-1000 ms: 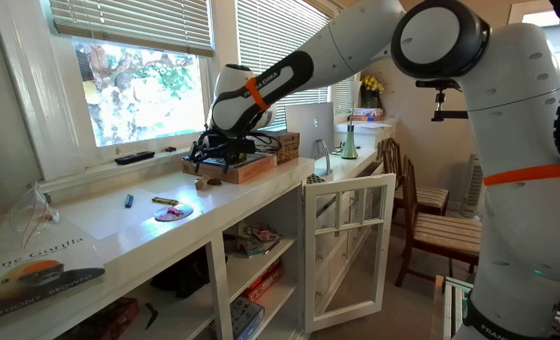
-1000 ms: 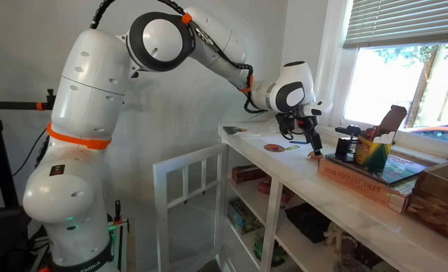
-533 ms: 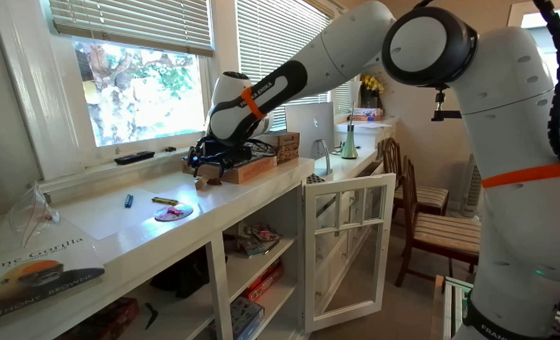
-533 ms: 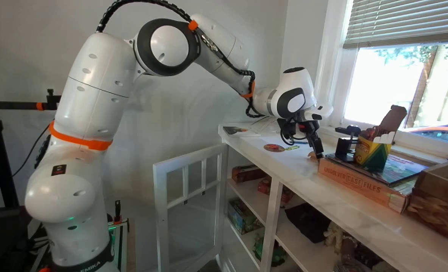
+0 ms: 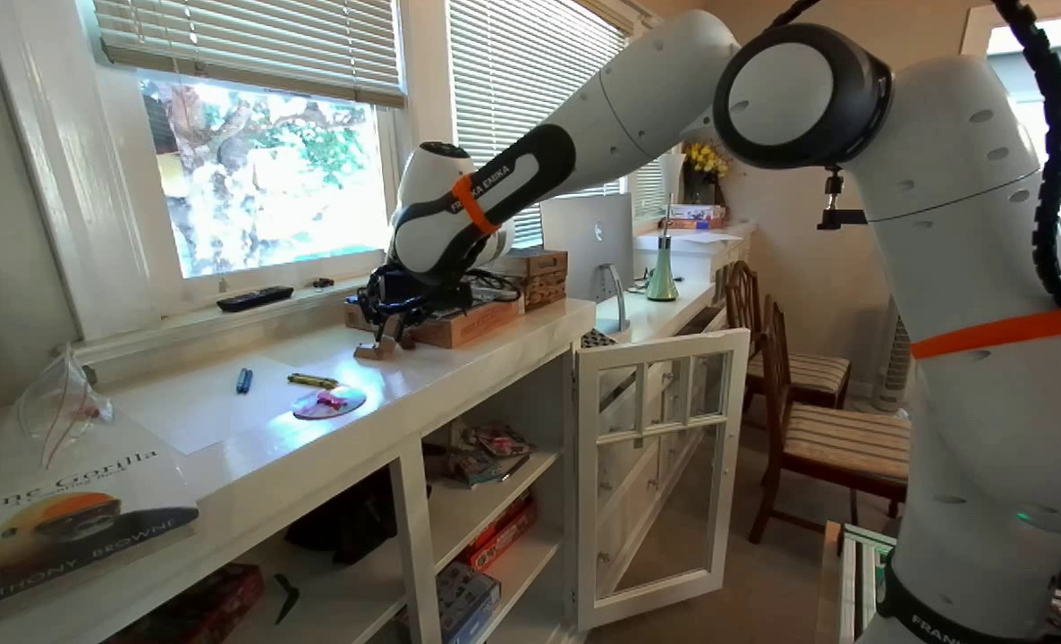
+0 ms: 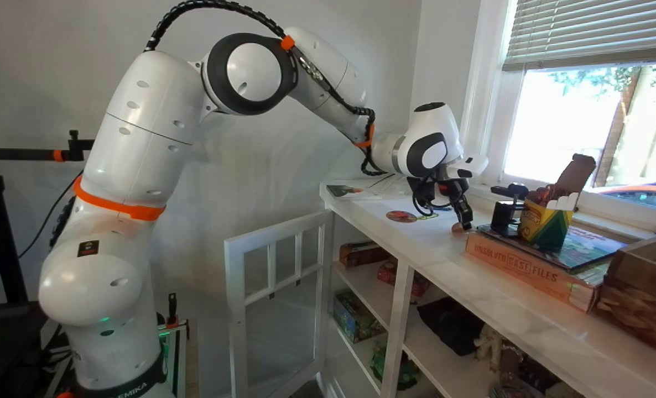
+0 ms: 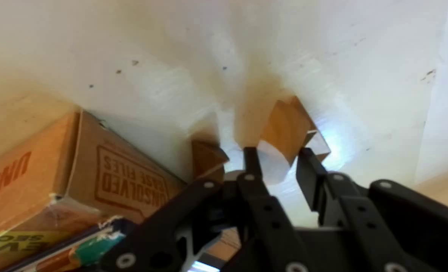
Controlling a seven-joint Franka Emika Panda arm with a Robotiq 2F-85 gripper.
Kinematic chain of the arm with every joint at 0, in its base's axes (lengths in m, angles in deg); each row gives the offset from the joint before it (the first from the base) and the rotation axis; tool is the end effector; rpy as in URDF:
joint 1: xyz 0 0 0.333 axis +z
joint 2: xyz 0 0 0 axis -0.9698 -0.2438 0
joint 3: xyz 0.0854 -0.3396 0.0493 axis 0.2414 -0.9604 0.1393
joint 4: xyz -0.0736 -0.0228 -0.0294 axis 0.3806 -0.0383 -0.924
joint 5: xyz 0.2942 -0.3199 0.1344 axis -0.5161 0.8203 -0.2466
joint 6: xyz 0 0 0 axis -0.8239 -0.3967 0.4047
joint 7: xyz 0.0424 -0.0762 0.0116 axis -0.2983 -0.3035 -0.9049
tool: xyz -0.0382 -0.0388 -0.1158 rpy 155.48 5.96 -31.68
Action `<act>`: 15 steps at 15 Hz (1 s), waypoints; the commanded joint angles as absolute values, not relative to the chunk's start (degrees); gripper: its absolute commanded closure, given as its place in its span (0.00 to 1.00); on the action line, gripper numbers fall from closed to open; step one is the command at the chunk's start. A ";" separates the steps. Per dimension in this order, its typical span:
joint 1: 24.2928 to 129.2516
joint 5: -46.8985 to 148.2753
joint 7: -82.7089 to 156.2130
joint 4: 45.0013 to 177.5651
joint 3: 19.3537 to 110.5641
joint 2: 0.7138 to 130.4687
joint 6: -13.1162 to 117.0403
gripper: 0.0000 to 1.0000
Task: Put the black object on the box, then move one wooden block to the left, then turn the hand of the clock to the left
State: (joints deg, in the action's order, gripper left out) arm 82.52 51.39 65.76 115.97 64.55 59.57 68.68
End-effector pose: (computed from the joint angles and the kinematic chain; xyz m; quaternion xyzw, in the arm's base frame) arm 0.7818 0.0390 0.4173 -0.9330 0.2313 -0.2710 0.0505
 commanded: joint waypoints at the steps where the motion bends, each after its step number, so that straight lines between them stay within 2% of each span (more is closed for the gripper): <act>1: 83.30 50.87 65.91 114.69 63.92 59.58 68.63 0.94; 15: 82.00 39.67 50.19 117.52 72.73 65.83 63.17 0.93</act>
